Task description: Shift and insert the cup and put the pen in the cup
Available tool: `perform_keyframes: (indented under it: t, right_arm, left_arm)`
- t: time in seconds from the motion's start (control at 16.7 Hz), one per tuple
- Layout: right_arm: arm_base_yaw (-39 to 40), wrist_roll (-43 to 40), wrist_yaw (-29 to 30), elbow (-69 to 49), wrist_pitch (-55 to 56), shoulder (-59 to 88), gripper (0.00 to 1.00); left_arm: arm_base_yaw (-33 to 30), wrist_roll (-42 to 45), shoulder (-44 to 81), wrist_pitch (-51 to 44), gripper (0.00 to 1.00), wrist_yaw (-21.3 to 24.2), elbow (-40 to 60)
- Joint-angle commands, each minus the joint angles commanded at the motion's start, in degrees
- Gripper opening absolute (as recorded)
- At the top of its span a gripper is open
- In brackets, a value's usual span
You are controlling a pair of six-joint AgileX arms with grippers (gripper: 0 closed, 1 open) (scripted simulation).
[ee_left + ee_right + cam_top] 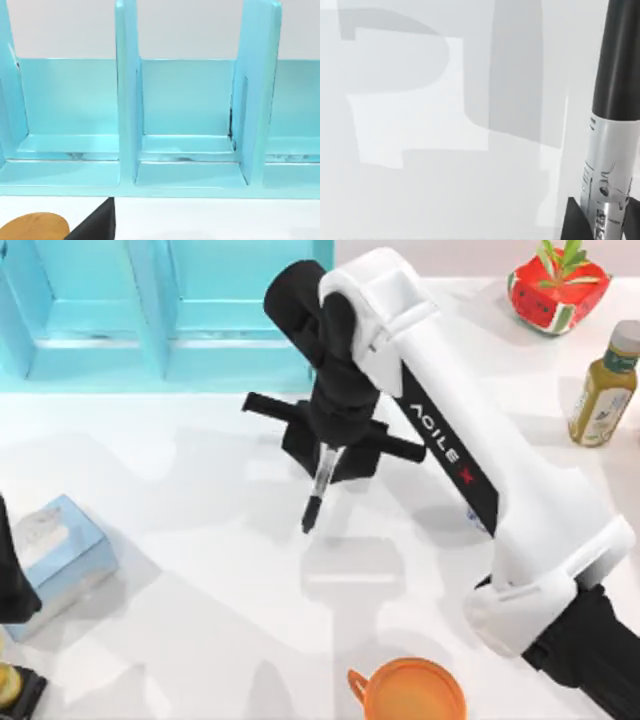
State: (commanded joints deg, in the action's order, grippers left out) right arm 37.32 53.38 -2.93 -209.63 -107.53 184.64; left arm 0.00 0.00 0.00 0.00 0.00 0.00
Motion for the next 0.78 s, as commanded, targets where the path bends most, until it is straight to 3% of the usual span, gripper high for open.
perform_keyframes:
  t: [0.48, 0.78]
  right_arm:
    - [4.9, 5.0, 0.9, -12.3, -14.8, -3.8, 0.0]
    - [6.0, 6.1, 1.1, -15.0, -18.2, -4.7, 0.0]
  left_arm:
    - [0.0, 0.0, 0.0, 0.0, 1.0, 0.0, 0.0]
    - [0.0, 0.0, 0.0, 0.0, 1.0, 0.0, 0.0]
